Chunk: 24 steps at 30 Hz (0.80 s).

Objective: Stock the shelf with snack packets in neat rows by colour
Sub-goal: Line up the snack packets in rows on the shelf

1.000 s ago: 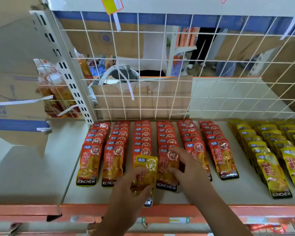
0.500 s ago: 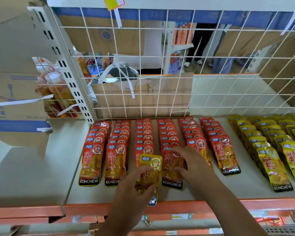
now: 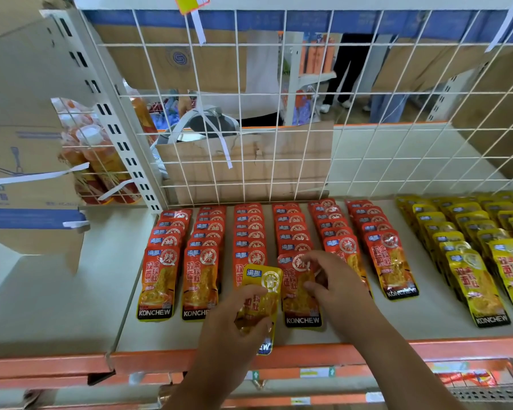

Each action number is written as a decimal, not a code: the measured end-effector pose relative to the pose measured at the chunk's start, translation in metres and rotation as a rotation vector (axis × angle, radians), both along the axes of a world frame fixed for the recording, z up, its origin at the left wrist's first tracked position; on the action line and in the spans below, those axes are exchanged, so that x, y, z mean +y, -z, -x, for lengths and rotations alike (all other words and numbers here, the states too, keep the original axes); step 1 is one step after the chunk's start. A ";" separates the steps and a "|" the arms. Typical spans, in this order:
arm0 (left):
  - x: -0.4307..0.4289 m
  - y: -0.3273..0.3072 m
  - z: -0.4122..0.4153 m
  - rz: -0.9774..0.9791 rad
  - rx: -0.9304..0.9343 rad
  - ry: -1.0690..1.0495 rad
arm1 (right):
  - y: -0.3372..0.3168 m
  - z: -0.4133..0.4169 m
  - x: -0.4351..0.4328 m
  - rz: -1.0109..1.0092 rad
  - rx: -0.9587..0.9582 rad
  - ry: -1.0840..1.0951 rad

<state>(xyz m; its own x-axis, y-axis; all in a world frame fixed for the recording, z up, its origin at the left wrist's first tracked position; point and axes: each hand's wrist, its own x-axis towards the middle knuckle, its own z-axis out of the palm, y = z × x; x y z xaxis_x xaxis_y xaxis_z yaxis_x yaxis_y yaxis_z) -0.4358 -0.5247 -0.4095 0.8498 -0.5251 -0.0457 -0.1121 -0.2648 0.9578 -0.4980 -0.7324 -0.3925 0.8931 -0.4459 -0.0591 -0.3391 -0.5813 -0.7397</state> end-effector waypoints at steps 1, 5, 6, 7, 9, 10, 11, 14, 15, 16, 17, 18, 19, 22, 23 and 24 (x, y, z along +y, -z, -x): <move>0.000 0.000 0.000 -0.004 -0.003 0.002 | 0.001 0.001 0.001 -0.010 -0.002 0.011; -0.001 -0.001 0.000 -0.005 -0.007 0.007 | 0.004 0.001 0.004 -0.028 -0.002 0.075; -0.001 -0.001 0.000 -0.005 -0.011 0.011 | 0.005 0.001 0.005 -0.021 -0.006 0.088; -0.001 -0.001 0.001 -0.006 -0.015 0.015 | 0.006 0.000 0.006 -0.021 -0.009 0.104; -0.001 -0.002 0.001 -0.009 -0.012 0.020 | 0.007 0.000 0.006 -0.025 -0.025 0.138; -0.001 -0.002 0.001 -0.009 -0.010 0.018 | 0.008 0.000 0.006 -0.021 -0.033 0.148; -0.001 -0.002 0.001 -0.010 -0.006 0.016 | 0.009 0.000 0.006 -0.014 -0.036 0.154; 0.000 -0.002 0.002 -0.019 -0.001 0.014 | 0.011 0.000 0.006 0.036 -0.018 0.137; 0.000 -0.002 0.002 -0.024 -0.004 0.014 | 0.011 0.000 0.006 0.063 -0.011 0.127; 0.000 -0.001 0.002 -0.029 -0.007 0.015 | 0.011 0.000 0.006 0.080 -0.004 0.119; 0.000 -0.001 0.002 -0.034 -0.011 0.016 | 0.011 0.000 0.006 0.090 0.001 0.114; 0.000 -0.001 0.001 -0.037 -0.015 0.018 | 0.011 0.000 0.006 0.097 0.000 0.111; 0.000 0.000 0.001 -0.038 -0.014 0.022 | 0.011 0.001 0.006 0.102 -0.001 0.108; 0.001 0.000 0.002 -0.030 0.005 0.030 | 0.011 0.002 0.006 0.123 0.001 0.103; 0.001 0.001 0.001 -0.030 0.006 0.029 | 0.011 0.002 0.006 0.129 -0.001 0.104; 0.001 0.002 0.001 -0.032 0.006 0.026 | 0.010 0.003 0.006 0.132 -0.004 0.108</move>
<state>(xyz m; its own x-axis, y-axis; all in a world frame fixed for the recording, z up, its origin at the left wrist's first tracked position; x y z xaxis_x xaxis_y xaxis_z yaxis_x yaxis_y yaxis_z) -0.4372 -0.5233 -0.4120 0.8355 -0.5453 -0.0679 -0.1134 -0.2921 0.9497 -0.5008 -0.7262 -0.4029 0.8395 -0.5432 0.0099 -0.4024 -0.6340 -0.6604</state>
